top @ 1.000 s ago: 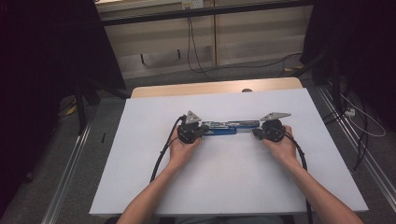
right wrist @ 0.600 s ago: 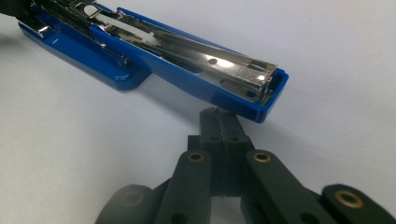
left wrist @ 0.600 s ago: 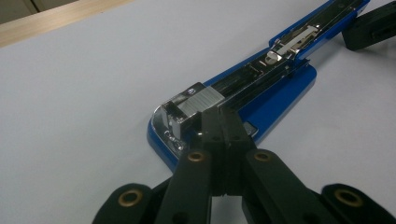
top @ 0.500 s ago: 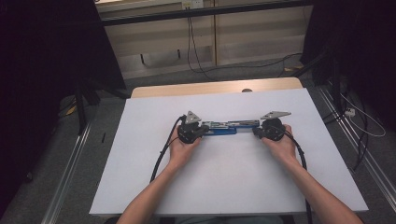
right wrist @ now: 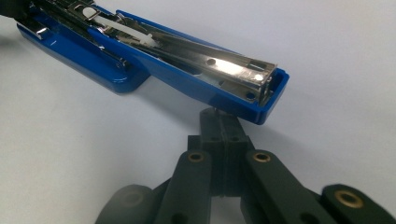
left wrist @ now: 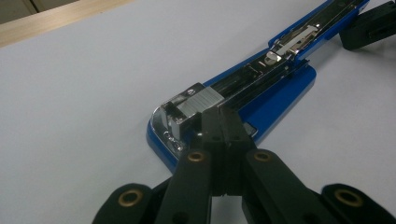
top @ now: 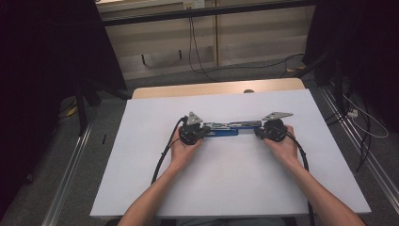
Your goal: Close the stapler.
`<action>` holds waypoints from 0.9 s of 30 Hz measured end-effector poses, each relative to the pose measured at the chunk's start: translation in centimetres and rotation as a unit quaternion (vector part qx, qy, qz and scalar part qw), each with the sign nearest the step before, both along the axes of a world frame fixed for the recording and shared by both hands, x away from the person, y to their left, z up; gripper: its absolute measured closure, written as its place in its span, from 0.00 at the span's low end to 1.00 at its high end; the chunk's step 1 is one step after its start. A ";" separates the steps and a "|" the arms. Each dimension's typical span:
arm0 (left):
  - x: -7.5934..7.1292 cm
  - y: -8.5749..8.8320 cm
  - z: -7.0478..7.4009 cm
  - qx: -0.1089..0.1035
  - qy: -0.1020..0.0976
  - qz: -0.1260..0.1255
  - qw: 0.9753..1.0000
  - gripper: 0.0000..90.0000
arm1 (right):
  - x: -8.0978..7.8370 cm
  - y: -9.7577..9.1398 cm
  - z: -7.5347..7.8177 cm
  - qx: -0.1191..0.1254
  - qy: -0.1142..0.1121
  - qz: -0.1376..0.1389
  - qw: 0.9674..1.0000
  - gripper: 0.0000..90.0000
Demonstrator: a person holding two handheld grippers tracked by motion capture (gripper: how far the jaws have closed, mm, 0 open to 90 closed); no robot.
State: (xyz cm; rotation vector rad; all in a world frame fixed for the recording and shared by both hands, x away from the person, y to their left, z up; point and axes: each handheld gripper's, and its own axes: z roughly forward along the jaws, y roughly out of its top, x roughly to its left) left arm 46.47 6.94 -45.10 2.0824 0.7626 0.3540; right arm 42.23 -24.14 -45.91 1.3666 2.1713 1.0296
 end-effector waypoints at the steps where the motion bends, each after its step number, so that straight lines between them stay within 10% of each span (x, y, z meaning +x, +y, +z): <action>1: 0.0 0.0 0.0 -0.002 0.001 0.000 1.000 1.00 | 0.0 0.0 0.0 0.000 0.000 0.000 1.000 1.00; 27: 0.0 0.0 0.0 -0.002 0.001 -0.001 1.000 1.00 | 0.0 0.1 0.0 0.000 -0.009 -0.002 1.000 1.00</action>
